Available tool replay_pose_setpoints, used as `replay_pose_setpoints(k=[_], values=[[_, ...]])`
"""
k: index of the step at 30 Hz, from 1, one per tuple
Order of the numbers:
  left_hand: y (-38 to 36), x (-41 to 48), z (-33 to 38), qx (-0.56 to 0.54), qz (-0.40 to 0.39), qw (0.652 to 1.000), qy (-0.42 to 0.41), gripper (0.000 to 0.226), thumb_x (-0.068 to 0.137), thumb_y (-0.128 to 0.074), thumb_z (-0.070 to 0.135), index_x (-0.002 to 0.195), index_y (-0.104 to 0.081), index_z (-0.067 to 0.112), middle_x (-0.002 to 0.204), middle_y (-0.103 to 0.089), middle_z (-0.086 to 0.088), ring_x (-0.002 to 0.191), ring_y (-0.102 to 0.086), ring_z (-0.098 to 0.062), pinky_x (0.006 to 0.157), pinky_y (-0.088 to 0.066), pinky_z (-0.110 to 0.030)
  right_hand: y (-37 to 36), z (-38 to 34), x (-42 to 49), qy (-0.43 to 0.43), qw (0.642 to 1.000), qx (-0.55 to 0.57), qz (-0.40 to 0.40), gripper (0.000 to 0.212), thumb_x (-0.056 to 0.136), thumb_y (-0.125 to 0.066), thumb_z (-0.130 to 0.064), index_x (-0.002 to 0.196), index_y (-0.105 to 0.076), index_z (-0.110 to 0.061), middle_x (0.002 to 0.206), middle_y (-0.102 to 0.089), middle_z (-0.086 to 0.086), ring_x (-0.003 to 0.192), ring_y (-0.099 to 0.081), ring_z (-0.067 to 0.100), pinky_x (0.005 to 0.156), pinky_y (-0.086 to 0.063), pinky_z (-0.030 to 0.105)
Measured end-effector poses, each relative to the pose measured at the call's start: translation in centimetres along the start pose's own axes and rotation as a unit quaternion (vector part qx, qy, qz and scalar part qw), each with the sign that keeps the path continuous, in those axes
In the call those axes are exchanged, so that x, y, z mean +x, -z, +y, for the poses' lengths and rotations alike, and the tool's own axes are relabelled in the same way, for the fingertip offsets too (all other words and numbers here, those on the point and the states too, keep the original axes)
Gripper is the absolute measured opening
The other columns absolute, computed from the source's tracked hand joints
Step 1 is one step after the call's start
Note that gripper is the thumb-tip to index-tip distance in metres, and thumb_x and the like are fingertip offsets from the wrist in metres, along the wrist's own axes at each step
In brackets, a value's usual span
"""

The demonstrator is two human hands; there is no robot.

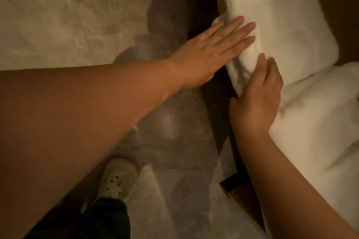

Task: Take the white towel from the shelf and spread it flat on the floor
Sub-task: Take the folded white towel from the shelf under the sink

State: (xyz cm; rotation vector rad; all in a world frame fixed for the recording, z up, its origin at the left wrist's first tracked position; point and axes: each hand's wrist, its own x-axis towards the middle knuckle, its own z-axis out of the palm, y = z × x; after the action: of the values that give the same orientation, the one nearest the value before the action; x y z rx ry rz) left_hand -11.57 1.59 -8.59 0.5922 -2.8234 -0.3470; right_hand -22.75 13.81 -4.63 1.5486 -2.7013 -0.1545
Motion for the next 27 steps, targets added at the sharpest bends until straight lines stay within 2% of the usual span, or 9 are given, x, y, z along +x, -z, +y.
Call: replay_pose_setpoints(k=[2,7,9,11,14,16,21,27], values=[[-0.7,0.3,0.3,0.001,-0.005,1.000,0.018,0.075,0.088,-0.043,0.003,0.149,0.001,0.009,0.158,-0.001,-0.013,0.145,0.001,-0.030,0.118,-0.002,-0.041,-0.3,0.0,0.2,-0.005,1.000,-0.007,0.015,0.089,0.074,-0.063,0.009,0.148,-0.018,-0.012,0.154,-0.023,0.015,0.139,-0.023,0.030,0.111,-0.025,0.040],[-1.4,0.4,0.6,-0.016,-0.016,0.999,0.047,0.070,0.090,-0.037,-0.001,0.149,-0.002,0.011,0.159,-0.001,-0.011,0.145,0.003,-0.029,0.118,-0.002,-0.041,-0.7,-0.1,0.4,-0.006,0.999,0.019,0.048,0.081,0.074,-0.055,0.013,0.146,-0.026,-0.011,0.151,-0.030,0.015,0.136,-0.029,0.030,0.109,-0.028,0.039],[-1.4,0.5,0.7,-0.019,-0.015,0.998,0.050,0.066,0.092,-0.033,0.001,0.149,-0.003,0.011,0.159,-0.002,-0.011,0.145,0.002,-0.029,0.118,-0.001,-0.041,-0.6,0.0,0.4,-0.013,0.996,0.056,0.063,0.077,0.072,-0.053,0.016,0.142,-0.032,-0.008,0.148,-0.036,0.014,0.133,-0.034,0.029,0.108,-0.033,0.039],[-1.4,0.5,0.7,-0.018,-0.016,0.998,0.055,0.064,0.093,-0.033,0.004,0.149,-0.003,0.011,0.159,-0.001,-0.011,0.145,0.003,-0.029,0.118,0.000,-0.040,-0.4,0.0,0.3,-0.020,0.993,0.093,0.074,0.074,0.070,-0.055,0.016,0.137,-0.036,-0.008,0.141,-0.043,0.012,0.126,-0.042,0.026,0.100,-0.040,0.039],[-1.1,0.4,0.6,-0.021,-0.019,0.998,0.061,0.064,0.094,-0.037,0.009,0.149,-0.004,0.011,0.159,-0.002,-0.011,0.145,0.003,-0.029,0.118,0.000,-0.041,0.4,0.1,0.1,-0.026,0.987,0.134,0.078,0.064,0.070,-0.056,0.011,0.129,-0.041,-0.009,0.126,-0.050,0.008,0.112,-0.048,0.022,0.083,-0.042,0.027],[-0.7,0.3,0.5,-0.028,-0.021,0.997,0.063,0.065,0.095,-0.040,0.014,0.149,-0.005,0.010,0.158,-0.003,-0.012,0.145,0.002,-0.029,0.117,0.000,-0.042,1.2,0.1,0.0,-0.024,0.983,0.164,0.080,0.051,0.072,-0.056,0.006,0.119,-0.046,-0.010,0.117,-0.051,0.006,0.104,-0.049,0.021,0.077,-0.041,0.026],[1.2,-0.7,0.2,-0.033,-0.019,0.997,0.070,0.069,0.093,-0.048,0.028,0.149,-0.012,0.010,0.157,-0.013,-0.013,0.145,-0.005,-0.028,0.117,0.001,-0.038,4.0,-0.4,-0.6,0.009,0.973,0.215,0.082,0.033,0.078,-0.060,-0.007,0.110,-0.052,-0.012,0.109,-0.054,0.006,0.097,-0.052,0.021,0.075,-0.045,0.029],[7.1,-3.7,-0.7,-0.067,-0.016,0.993,0.092,0.054,0.093,-0.046,0.021,0.143,-0.029,0.010,0.150,-0.029,-0.013,0.143,-0.017,-0.026,0.117,-0.003,-0.036,9.7,-3.1,-2.7,0.048,0.964,0.254,0.054,0.031,0.079,-0.063,-0.016,0.108,-0.053,-0.018,0.105,-0.056,0.001,0.092,-0.052,0.015,0.073,-0.047,0.034]])
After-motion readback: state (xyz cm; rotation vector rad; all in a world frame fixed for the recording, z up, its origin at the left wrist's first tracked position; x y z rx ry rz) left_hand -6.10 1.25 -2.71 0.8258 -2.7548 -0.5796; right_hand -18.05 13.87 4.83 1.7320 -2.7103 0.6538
